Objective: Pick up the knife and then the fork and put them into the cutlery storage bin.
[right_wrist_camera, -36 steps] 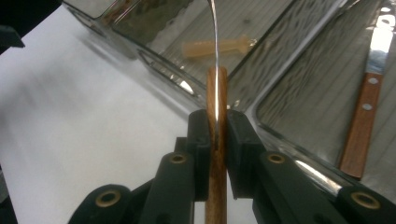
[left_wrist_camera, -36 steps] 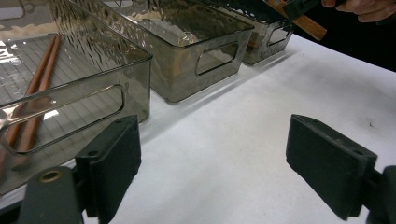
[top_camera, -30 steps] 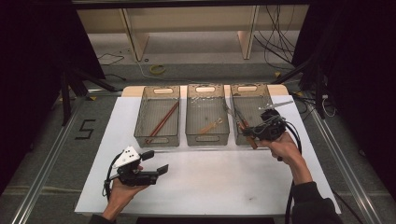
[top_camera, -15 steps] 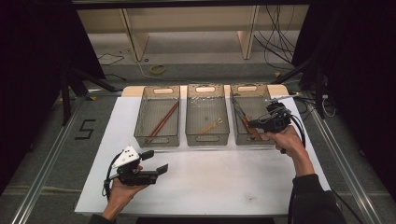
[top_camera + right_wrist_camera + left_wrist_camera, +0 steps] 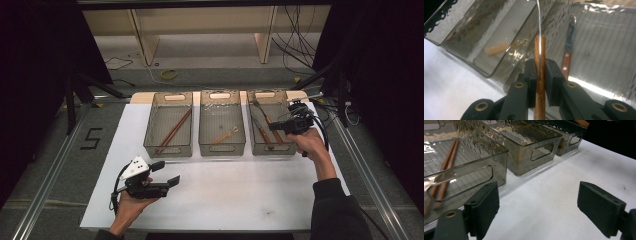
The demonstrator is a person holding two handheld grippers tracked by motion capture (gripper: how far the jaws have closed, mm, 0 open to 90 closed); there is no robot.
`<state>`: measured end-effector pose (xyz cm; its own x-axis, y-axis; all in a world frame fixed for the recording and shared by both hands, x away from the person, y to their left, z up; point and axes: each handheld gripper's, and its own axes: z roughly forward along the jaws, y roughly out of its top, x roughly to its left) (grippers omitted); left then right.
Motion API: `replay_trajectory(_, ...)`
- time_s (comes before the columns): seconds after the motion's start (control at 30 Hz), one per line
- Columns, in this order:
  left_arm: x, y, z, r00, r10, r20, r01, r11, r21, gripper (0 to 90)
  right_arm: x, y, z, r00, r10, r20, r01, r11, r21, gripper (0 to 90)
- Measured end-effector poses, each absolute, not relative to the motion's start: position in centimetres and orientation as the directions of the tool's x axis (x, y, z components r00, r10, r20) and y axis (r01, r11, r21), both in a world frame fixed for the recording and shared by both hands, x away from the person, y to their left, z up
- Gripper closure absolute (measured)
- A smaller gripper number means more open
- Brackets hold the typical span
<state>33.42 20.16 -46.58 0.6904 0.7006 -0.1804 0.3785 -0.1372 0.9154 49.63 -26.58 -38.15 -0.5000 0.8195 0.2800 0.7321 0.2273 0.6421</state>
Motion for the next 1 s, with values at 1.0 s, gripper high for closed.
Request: replay_trajectory(1.0, 33.4, 20.2, -46.6, 0.691, 0.7, -0.181, 0.378, -0.137, 0.916, 17.1, 52.8, -26.4, -38.7, -0.403, 0.886, 0.229, 0.782, 0.203, 0.59, 81.6)
